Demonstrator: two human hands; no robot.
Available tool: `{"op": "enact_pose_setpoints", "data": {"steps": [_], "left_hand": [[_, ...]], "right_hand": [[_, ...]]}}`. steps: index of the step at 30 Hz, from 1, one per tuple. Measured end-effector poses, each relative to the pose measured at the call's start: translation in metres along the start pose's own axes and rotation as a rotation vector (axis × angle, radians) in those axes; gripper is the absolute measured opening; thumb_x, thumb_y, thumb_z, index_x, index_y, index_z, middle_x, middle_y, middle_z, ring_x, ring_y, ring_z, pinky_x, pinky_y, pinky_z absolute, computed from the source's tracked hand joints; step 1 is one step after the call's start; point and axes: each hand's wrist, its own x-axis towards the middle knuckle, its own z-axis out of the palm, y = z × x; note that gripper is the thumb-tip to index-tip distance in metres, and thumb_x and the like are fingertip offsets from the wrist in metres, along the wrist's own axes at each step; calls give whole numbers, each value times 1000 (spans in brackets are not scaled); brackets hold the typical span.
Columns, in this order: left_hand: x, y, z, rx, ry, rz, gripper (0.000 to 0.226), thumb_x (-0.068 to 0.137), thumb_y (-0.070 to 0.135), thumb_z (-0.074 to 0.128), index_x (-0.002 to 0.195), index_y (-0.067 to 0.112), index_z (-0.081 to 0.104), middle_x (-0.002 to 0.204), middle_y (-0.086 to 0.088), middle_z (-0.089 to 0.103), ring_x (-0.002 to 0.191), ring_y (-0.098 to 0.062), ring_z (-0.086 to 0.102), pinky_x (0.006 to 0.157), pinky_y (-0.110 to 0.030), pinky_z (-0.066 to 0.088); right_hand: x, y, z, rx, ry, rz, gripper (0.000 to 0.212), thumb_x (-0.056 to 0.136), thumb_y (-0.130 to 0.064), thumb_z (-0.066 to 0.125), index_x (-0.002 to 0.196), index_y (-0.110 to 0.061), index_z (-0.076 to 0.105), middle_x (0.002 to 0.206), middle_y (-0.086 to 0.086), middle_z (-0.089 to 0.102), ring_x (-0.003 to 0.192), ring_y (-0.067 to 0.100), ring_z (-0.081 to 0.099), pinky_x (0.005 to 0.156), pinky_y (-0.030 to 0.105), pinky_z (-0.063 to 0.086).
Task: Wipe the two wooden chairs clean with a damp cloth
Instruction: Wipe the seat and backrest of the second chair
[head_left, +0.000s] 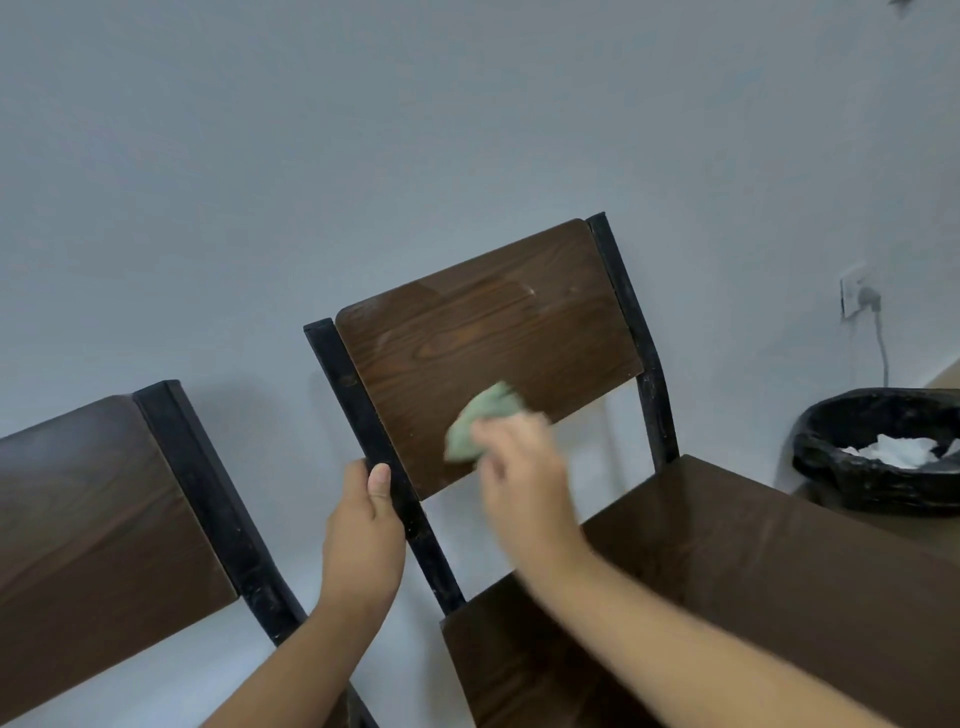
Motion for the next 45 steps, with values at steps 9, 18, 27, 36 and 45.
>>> {"op": "enact_pose_setpoints", "data": {"steps": [9,18,27,36,45], "left_hand": [[2,0,-1,11,-54,-13,51,91,62,18,111,26,50,100,7,64,100,-26,67,87,-46,59],[0,9,1,56,43,-53,60,86,61,14,110,22,52,89,5,64,85,-20,66,84,-51,61],[3,5,2,103,86,-47,51,85,65,15,89,25,45,74,-9,62,73,-28,65,76,-56,59],[-2,11,3,141,68,-58,53,89,57,12,104,23,50,84,-1,67,78,-19,66,73,-42,57],[-3,2,1,113,53,14,34,105,44,20,94,26,47,76,-5,64,66,-20,62,55,-34,44]], "right_hand": [[12,50,-27,-99,-18,118,25,90,-2,67,114,-7,69,100,5,64,94,16,58,80,31,58],[100,94,-46,-39,335,620,30,91,8,55,113,-3,73,113,15,68,104,30,66,87,25,50],[101,-27,2,37,79,-65,30,94,-8,59,123,-8,68,112,4,66,101,11,58,91,19,50],[148,38,-35,-34,284,373,29,93,3,55,117,-5,71,110,11,66,106,25,61,89,20,43],[78,-58,27,-40,-134,-520,29,86,9,54,110,3,69,99,15,67,91,32,58,86,39,52]]}}
